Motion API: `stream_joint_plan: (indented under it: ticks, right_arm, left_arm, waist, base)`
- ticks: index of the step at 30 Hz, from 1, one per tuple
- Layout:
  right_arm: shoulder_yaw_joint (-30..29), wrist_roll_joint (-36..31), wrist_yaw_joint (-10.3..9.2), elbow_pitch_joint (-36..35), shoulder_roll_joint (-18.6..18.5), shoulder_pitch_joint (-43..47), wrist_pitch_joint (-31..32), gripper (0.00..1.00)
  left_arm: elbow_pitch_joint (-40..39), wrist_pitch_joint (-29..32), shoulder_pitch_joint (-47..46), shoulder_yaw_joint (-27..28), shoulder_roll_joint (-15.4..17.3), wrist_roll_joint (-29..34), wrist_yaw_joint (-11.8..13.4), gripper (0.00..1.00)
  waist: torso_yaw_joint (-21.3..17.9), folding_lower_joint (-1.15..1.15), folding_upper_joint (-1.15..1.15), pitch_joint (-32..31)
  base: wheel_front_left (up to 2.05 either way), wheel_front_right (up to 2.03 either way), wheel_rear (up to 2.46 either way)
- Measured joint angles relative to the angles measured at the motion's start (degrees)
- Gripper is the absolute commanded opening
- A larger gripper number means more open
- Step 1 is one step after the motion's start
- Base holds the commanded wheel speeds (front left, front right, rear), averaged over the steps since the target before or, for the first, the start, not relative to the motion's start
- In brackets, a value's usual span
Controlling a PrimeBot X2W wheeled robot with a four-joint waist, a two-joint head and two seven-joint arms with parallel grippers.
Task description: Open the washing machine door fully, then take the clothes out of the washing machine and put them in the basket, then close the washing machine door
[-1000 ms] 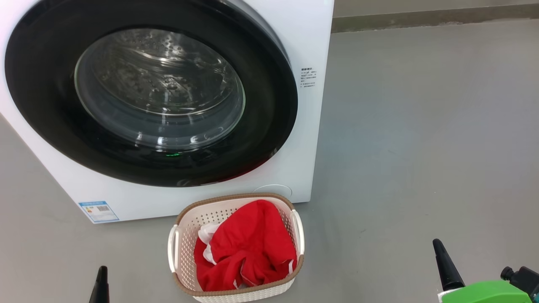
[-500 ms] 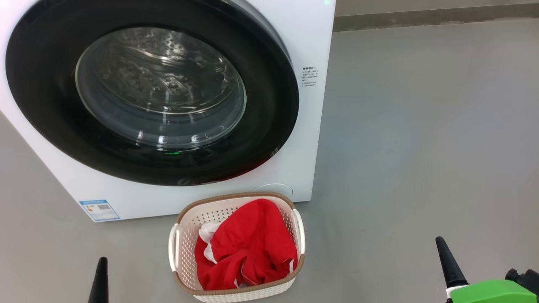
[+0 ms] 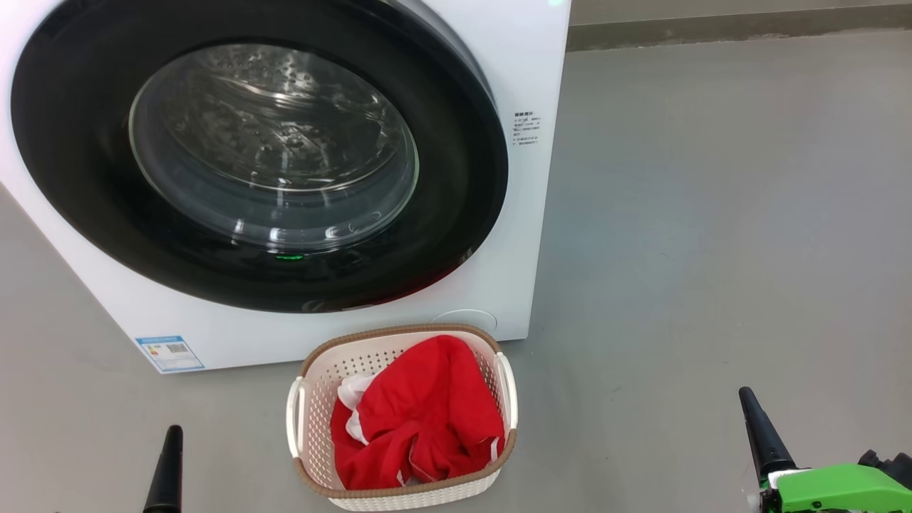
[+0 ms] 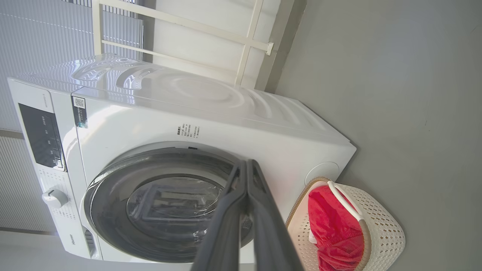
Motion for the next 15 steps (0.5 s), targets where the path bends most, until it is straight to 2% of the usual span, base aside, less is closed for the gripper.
stream_joint_plan:
  ticks: [15]
  right_arm:
    - [-0.79,9.11,-0.14,-0.87,0.37,-0.37,2.36,0.0]
  left_arm:
    - [0.32,2.36,-1.66,0.67,-0.45,-8.16,0.0,0.0]
  waist:
    - [0.22,0.0,0.0,0.18]
  base:
    - [0.0,0.0,0.0]
